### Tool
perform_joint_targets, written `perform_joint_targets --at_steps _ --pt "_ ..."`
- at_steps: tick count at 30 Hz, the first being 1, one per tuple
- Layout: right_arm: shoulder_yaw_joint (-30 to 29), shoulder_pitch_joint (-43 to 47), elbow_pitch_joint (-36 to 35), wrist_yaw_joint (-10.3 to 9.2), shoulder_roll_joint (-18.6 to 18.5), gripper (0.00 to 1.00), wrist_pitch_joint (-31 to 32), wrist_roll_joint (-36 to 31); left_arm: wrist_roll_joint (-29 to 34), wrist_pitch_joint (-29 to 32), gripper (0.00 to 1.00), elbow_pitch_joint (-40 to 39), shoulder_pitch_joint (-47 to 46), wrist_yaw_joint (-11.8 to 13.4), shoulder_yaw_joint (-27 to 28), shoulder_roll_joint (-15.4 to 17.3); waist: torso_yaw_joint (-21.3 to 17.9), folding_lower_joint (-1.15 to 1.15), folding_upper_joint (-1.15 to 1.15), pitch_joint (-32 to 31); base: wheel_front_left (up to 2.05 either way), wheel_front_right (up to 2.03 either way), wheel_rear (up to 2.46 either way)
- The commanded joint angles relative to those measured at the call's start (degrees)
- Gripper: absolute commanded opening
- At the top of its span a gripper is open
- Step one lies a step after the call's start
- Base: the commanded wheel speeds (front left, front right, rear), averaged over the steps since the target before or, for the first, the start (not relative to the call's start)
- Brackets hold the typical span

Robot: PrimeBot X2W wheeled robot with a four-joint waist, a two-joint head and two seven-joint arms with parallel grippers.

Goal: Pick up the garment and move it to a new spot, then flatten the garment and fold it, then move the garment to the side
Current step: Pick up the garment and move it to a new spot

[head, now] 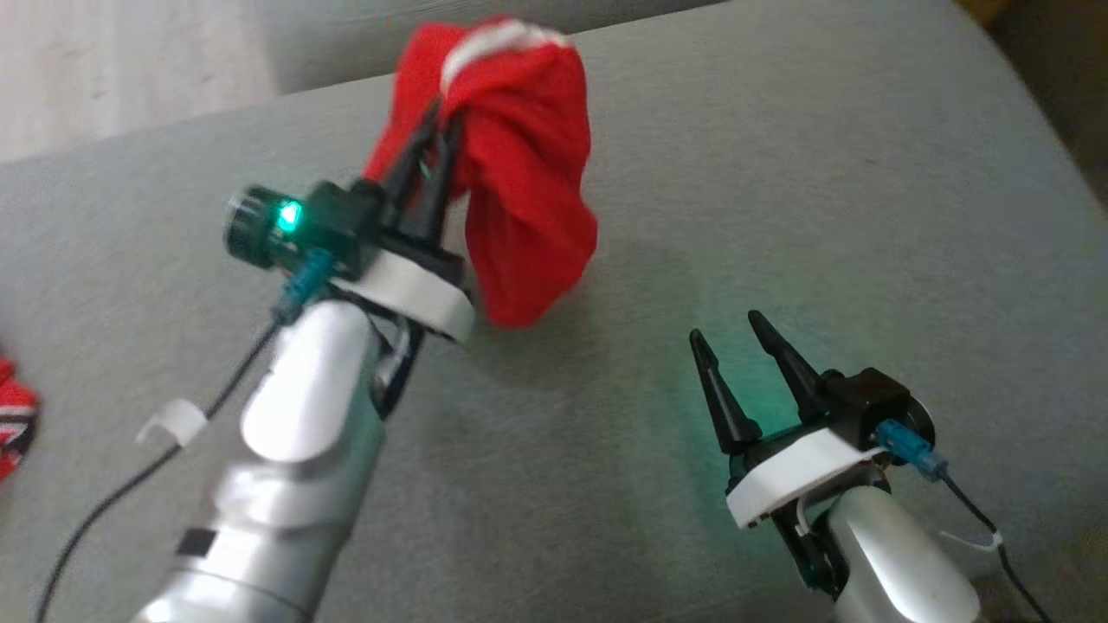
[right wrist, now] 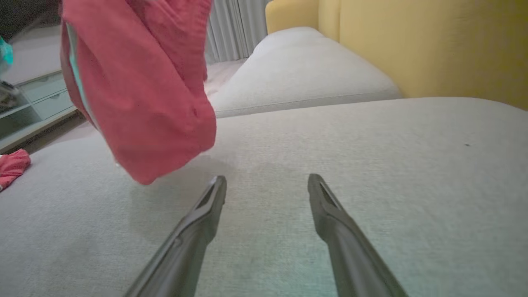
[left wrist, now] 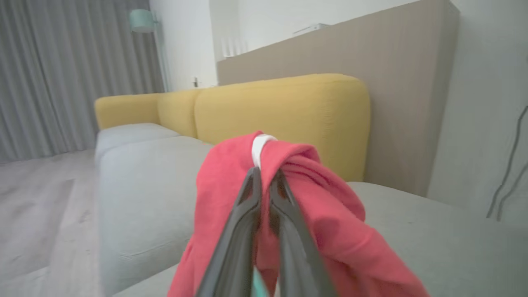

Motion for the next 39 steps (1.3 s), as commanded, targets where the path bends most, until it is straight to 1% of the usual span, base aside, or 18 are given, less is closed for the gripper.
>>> perform_joint_targets --at_steps 1,4,6,7,8,9,11,13,16,20,25,28,29,32,39 --pt "1.32 0.06 -1.77 0.22 0.85 1.00 -0.36 0.50 -0.99 -0.55 0.00 -1.55 -1.15 -0.18 0.72 0.74 -3.51 0.01 0.00 -0.51 0.00 0.00 0.00" --pt "1.75 0.08 -1.64 0.22 0.95 1.00 -0.36 0.73 -5.16 -0.59 0.00 -1.84 0.44 -0.08 -2.53 0.43 -5.04 0.01 0.00 -0.35 0.00 0.00 0.00" --pt "1.71 0.14 -1.53 0.22 0.98 1.00 -0.36 0.78 -8.63 -0.60 0.00 -2.42 1.91 1.15 -5.43 0.40 -5.37 0.01 0.00 -0.30 0.00 0.00 0.00" --pt "1.60 0.17 -1.50 0.22 1.00 1.00 -0.36 0.79 -10.05 -0.60 0.12 -2.40 2.65 1.96 -6.74 0.40 -5.35 0.01 0.00 -0.27 0.00 0.00 0.00" --pt "1.35 0.25 -1.48 0.22 1.01 1.00 -0.36 0.80 -11.07 -0.61 0.94 -2.22 3.34 2.86 -7.87 0.39 -5.15 0.01 0.00 -0.28 0.00 0.00 0.00" --pt "1.02 0.33 -1.46 0.22 1.02 1.00 -0.36 0.76 -11.94 -0.61 1.00 -2.06 3.98 3.73 -8.62 0.39 -4.82 0.01 0.00 -0.31 0.00 0.00 0.00" --pt "0.13 0.45 -1.46 0.22 1.03 1.00 -0.36 0.64 -12.71 -0.61 1.00 -1.41 5.13 5.41 -9.35 0.38 -3.77 0.01 0.00 -0.31 0.00 0.00 0.00" --pt "-0.82 0.48 -1.51 0.22 1.04 1.00 -0.36 0.51 -12.73 -0.61 1.00 -0.88 6.34 6.67 -8.87 0.38 -2.56 0.01 0.00 -0.37 0.00 0.00 0.00" --pt "-2.45 0.60 -1.59 0.22 0.89 1.00 -0.36 0.31 -11.60 -0.61 1.00 -1.06 8.82 8.32 -6.02 0.41 -0.36 0.01 0.00 -0.71 0.00 0.00 0.00" --pt "-4.87 0.95 -1.79 0.22 0.66 1.00 -0.36 -0.16 -9.35 -0.62 1.00 -3.10 14.20 9.36 -1.43 1.48 2.65 0.01 0.00 -1.47 0.00 0.00 0.00" --pt "-7.80 1.74 -1.70 0.22 0.40 1.00 -0.36 -0.83 -6.68 -0.62 1.00 -6.92 21.68 9.92 4.23 2.18 6.48 0.01 0.00 -2.71 0.00 0.00 0.00" --pt "-8.43 1.93 -1.51 0.22 0.42 1.00 -0.36 -1.09 -5.99 -0.62 1.00 -8.42 24.70 10.15 6.83 2.10 7.54 0.01 0.00 -3.18 0.00 0.00 0.00" --pt "-8.81 2.23 -1.34 0.22 0.45 1.00 -0.36 -1.41 -5.24 -0.62 1.00 -9.65 27.61 9.86 8.81 1.88 8.51 0.01 0.00 -3.81 0.00 0.00 0.00" --pt "-9.17 2.99 -1.14 0.22 0.53 1.00 -0.36 -1.95 -4.16 -0.62 1.00 -11.25 31.64 9.31 11.29 1.46 9.67 0.01 0.00 -4.90 0.00 0.00 0.00" --pt "-10.08 4.99 -0.72 0.22 0.69 1.00 -0.36 -2.42 -2.73 -0.62 1.00 -13.29 38.38 7.82 15.04 0.62 11.64 0.01 0.00 -6.88 0.00 0.00 0.00"
